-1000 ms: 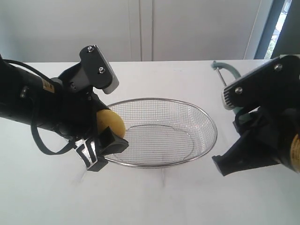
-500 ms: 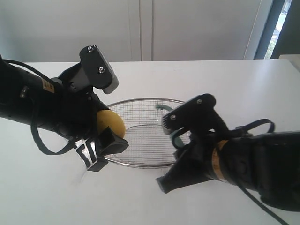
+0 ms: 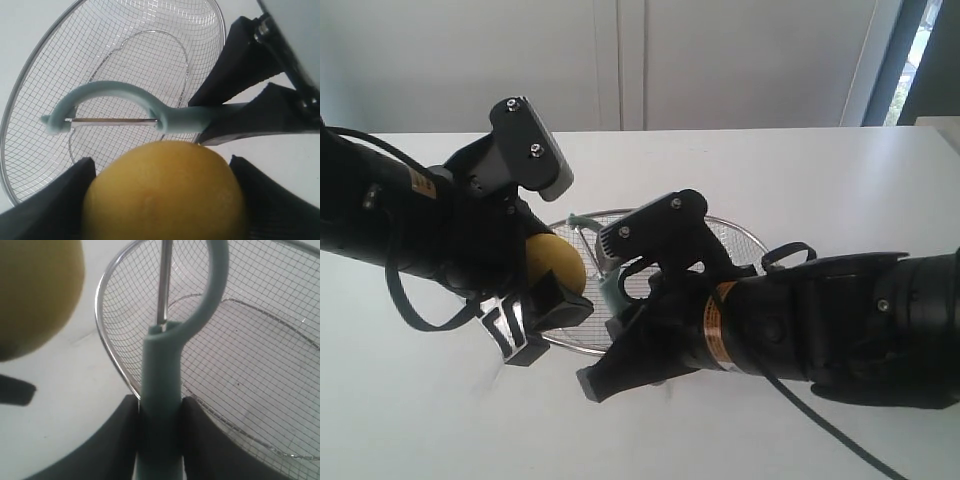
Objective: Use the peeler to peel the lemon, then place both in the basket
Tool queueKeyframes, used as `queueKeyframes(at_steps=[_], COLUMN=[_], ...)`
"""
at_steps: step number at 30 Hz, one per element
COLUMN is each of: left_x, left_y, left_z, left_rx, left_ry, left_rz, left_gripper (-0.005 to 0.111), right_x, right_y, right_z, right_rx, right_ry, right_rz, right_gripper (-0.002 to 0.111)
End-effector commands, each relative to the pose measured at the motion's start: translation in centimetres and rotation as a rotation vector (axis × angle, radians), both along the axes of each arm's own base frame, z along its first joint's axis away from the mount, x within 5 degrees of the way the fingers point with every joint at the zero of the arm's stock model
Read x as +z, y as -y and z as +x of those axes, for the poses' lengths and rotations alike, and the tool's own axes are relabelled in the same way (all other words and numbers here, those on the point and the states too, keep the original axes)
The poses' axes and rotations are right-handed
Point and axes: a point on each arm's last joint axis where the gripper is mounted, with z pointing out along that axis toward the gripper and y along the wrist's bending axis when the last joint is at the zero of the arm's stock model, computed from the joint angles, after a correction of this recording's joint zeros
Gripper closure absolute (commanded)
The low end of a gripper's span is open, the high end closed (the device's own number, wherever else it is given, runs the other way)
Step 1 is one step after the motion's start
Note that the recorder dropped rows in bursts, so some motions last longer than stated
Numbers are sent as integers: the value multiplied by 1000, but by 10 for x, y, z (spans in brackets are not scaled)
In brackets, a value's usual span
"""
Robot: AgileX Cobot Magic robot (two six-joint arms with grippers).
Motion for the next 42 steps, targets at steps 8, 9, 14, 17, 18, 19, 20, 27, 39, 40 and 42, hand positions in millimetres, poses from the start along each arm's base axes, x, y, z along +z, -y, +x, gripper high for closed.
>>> queueKeyframes(at_steps=[8, 9, 14, 17, 18, 19, 20, 27, 39, 40, 42], left_x=[4, 4, 4, 3, 3, 3, 3, 2, 2, 2, 2], left_y=[1, 1, 1, 0, 0, 0, -1, -2, -2, -2, -2], left_z=[0, 0, 0, 1, 1, 1, 2, 3, 3, 3, 3], left_rx=[4, 5, 2, -2, 2, 11, 16, 35, 40, 40, 40], left_ry=[13, 14, 18, 27, 27, 26, 27, 27, 23, 23, 23], left_rz=[-15, -15, -9, 2, 4, 7, 11, 21, 18, 18, 18], left_gripper=[107, 107, 107, 107, 107, 107, 107, 107, 107, 107, 107], right_x=[29, 32, 40, 45, 47, 48, 50, 57, 97, 98, 97], right_y=[1, 1, 4, 7, 8, 10, 12, 37, 102, 107, 119], right_z=[-11, -12, -14, -15, -16, -17, -19, -29, -55, -56, -58], right_rx=[19, 19, 14, 11, 11, 8, 4, -85, -297, -315, -368], right_ry=[53, 59, 76, 88, 93, 97, 102, 116, 247, 254, 258], right_rz=[89, 96, 119, 131, 136, 138, 139, 130, 92, 71, -11], right_gripper=[108, 108, 108, 108, 108, 108, 108, 108, 108, 108, 108])
